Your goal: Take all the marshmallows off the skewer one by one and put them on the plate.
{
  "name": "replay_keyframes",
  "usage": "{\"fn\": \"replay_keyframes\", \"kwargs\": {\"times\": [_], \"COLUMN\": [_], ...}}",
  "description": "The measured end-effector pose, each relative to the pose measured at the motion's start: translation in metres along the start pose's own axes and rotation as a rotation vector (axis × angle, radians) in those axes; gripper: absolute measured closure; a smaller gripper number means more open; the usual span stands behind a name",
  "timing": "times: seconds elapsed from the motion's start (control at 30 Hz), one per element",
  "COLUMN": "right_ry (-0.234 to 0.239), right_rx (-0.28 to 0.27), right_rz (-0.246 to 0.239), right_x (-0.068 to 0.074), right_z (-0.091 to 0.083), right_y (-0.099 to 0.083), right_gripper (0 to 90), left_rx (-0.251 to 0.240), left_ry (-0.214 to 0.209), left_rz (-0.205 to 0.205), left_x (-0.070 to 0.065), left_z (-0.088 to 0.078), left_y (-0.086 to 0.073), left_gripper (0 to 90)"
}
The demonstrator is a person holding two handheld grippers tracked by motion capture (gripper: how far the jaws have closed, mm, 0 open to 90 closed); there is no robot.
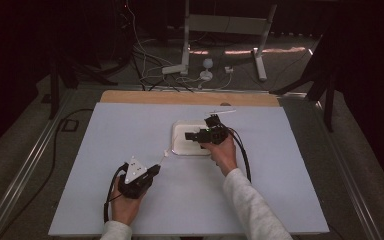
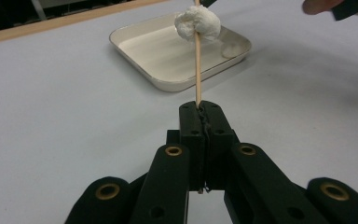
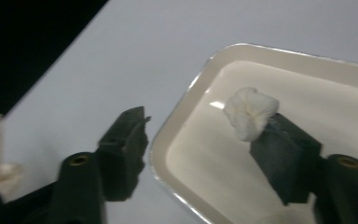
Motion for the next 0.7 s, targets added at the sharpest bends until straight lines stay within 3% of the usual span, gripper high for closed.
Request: {"fn": "replay_keyframes", "kwargs": {"times": [0.27, 0.37, 0.5, 0.7], "right_ry": [0.098, 0.156, 0.203, 0.231], "right_rx": [-0.009, -0.012, -0.005, 0.018], "right_rz": [0.064, 0.102, 0.122, 0.137], "right_x": [0.0, 0.002, 0.006, 0.011], "right_z": [-0.005, -0.006, -0.003, 0.002], "right_y": [0.001, 0.0, 0.0, -0.003], "right_gripper": [25.2, 25.0, 24.9, 25.3], "left_rx": [0.046, 0.063, 0.102, 0.158], "left_ry": [-0.011, -0.024, -0.046, -0.036], "left_rz": [-0.02, -0.013, 0.025, 0.012], "left_x": [0.002, -0.002, -0.013, -0.016], "left_z": [0.015, 0.022, 0.041, 0.061], "left_y": [-0.001, 0.003, 0.008, 0.012], "left_gripper": [89.8, 89.7, 89.7, 89.7]}}
Point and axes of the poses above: each handheld gripper's, and its own axes: z roughly forward along the jaws, y roughly out of its top, x roughly to its left, the point moved 4 cm from there along z, roughly forward along the jaws, and after that the axes turned 1 degree about x, right-handed, at the moved point
